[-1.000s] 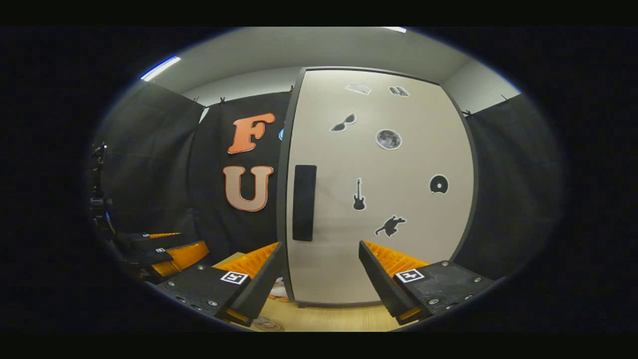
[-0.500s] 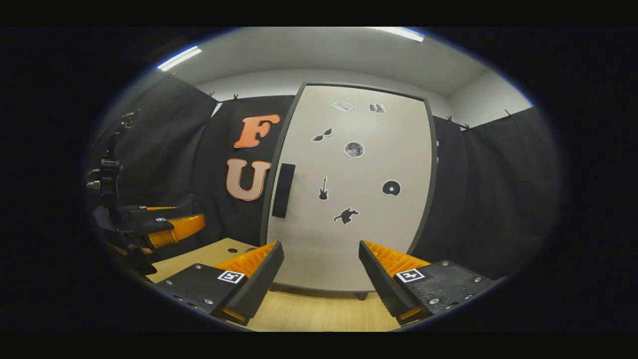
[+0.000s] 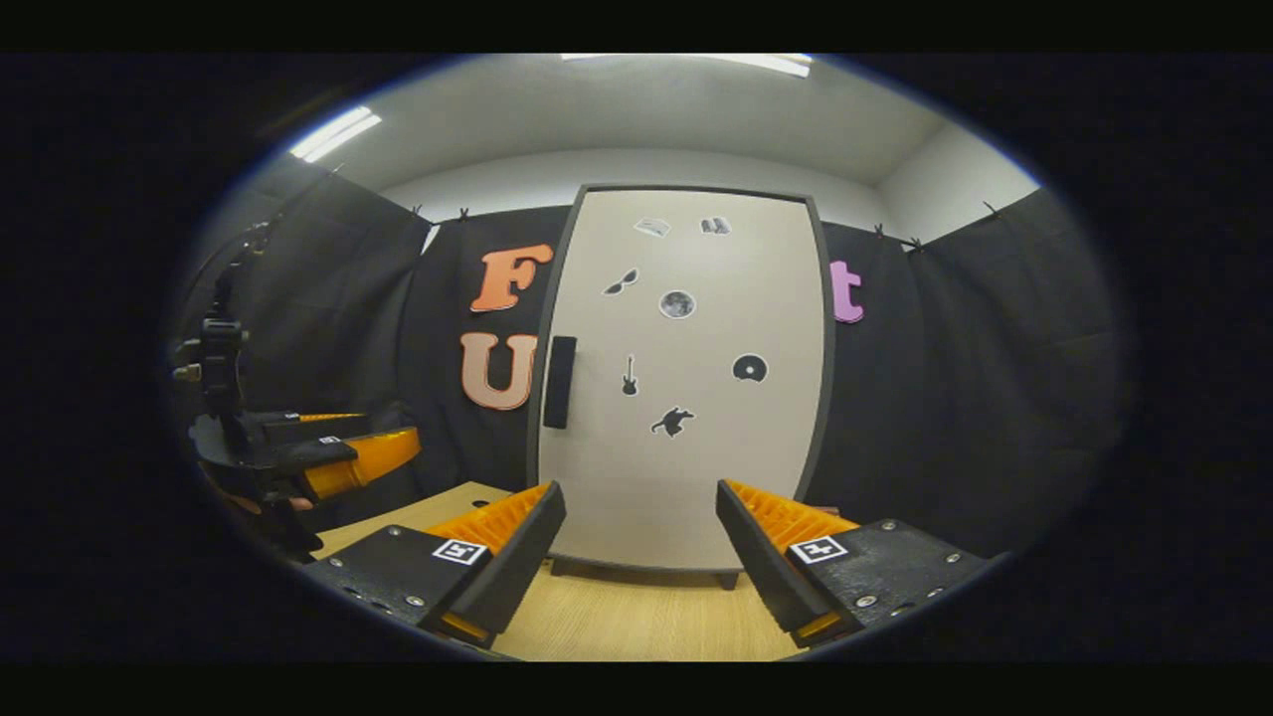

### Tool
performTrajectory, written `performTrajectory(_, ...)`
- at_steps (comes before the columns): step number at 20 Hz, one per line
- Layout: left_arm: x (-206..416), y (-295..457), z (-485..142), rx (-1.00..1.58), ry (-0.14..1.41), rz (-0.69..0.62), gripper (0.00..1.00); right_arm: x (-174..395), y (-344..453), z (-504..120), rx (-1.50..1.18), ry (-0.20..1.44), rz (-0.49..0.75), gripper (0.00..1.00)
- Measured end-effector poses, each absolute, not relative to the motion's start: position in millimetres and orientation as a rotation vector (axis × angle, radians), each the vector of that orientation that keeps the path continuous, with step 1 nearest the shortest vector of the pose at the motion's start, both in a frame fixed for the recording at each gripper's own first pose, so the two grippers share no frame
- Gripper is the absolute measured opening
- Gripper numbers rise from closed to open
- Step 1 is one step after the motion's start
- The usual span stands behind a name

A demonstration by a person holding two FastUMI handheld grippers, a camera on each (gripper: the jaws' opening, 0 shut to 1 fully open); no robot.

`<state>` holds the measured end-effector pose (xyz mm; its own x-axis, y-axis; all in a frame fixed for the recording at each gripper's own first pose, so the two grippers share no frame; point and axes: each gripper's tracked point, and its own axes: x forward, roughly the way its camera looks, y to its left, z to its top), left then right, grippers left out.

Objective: Open the cabinet door with the right hand, grasp the bottle in the cabinet with the left hand and place it on the coaster, then close the cabinet door with the right hand.

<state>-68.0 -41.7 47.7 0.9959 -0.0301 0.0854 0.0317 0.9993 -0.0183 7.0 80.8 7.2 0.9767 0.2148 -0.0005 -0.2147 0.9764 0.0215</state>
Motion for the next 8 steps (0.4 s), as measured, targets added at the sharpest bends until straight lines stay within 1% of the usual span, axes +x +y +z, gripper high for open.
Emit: performTrajectory(8, -70, -32, 37, -0.011, -0.047, -0.045, 0.95, 12, 84, -9, 0.078, 0.025, 0.177, 0.95)
